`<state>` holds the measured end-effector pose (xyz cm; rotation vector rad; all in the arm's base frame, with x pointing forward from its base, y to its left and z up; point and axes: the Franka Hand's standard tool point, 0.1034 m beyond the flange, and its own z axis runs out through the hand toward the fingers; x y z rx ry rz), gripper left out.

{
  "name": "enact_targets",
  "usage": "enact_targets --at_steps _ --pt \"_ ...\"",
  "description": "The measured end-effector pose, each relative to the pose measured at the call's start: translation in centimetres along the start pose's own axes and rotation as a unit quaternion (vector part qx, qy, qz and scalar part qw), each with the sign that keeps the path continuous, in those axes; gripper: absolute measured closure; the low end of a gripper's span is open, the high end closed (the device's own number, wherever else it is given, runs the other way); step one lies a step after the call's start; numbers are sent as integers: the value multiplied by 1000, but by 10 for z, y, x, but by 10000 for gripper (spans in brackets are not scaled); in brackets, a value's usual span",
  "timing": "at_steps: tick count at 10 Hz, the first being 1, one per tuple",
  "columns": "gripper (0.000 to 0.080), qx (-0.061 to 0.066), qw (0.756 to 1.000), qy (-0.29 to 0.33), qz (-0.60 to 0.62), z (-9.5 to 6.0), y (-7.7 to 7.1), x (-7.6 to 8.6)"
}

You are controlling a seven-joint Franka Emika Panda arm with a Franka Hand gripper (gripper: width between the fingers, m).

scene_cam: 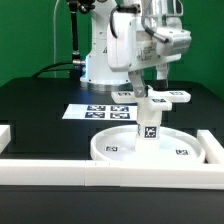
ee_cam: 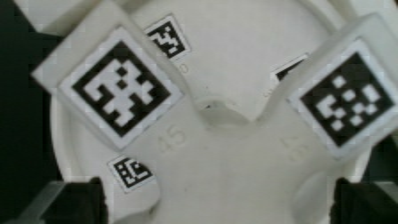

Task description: Assemble round table

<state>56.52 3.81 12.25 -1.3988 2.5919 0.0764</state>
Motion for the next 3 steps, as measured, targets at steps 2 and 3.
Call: enact_targets --at_steps 2,3 --pt "151 -8 1000 -16 -3 -18 1 -8" --pt "151 -5 1000 -13 -6 -16 1 -6"
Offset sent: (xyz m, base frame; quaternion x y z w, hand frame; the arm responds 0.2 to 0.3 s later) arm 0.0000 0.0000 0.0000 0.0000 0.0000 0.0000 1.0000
